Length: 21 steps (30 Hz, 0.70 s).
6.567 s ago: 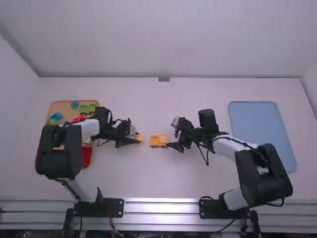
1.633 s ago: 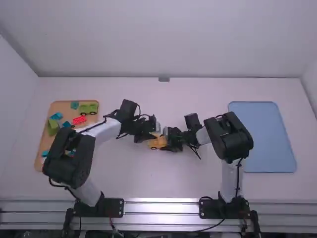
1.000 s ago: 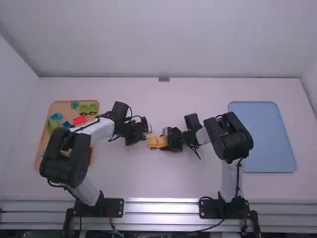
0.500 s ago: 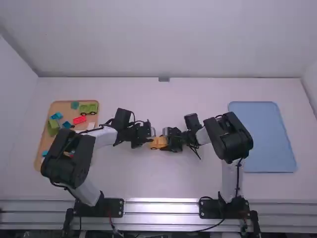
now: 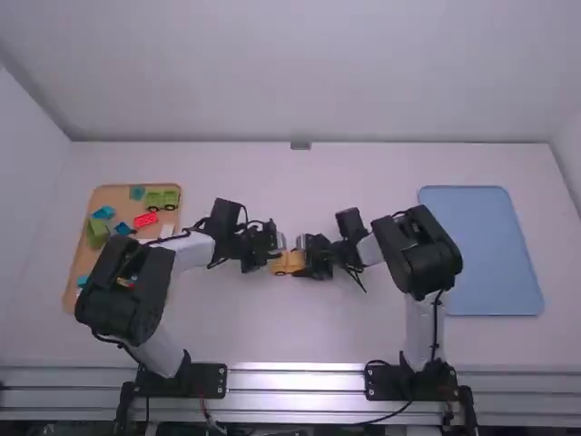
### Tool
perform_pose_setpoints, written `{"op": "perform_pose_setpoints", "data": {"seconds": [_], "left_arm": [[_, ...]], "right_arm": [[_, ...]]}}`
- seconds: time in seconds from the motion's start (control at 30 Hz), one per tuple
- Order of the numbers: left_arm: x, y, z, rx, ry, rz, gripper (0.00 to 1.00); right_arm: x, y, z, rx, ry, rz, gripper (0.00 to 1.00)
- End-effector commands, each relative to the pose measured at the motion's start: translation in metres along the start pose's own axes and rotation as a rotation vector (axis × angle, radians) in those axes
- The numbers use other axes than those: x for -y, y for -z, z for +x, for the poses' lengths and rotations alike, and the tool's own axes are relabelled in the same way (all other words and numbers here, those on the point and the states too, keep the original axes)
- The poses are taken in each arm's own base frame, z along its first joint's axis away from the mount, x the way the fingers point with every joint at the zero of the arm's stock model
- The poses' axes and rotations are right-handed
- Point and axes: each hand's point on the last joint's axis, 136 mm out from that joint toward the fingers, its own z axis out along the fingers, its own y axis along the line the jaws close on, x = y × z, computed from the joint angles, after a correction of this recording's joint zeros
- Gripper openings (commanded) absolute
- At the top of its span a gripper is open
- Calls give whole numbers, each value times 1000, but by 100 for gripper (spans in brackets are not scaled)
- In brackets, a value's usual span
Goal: Assemble lego blocks to make yellow taxi
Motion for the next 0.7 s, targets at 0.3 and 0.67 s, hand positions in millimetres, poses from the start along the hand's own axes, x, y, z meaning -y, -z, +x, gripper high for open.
{"op": "perform_pose_setpoints", "data": {"seconds": [0.3,0.67], "left_arm": [[13,-2,-4,24,3,41,2],[25,-7,-4,3,11,81,2]], "right_arm": [[0,-3,5,-10,-13,-4,53],[0,-3,5,-11,-13,-3,53]]}}
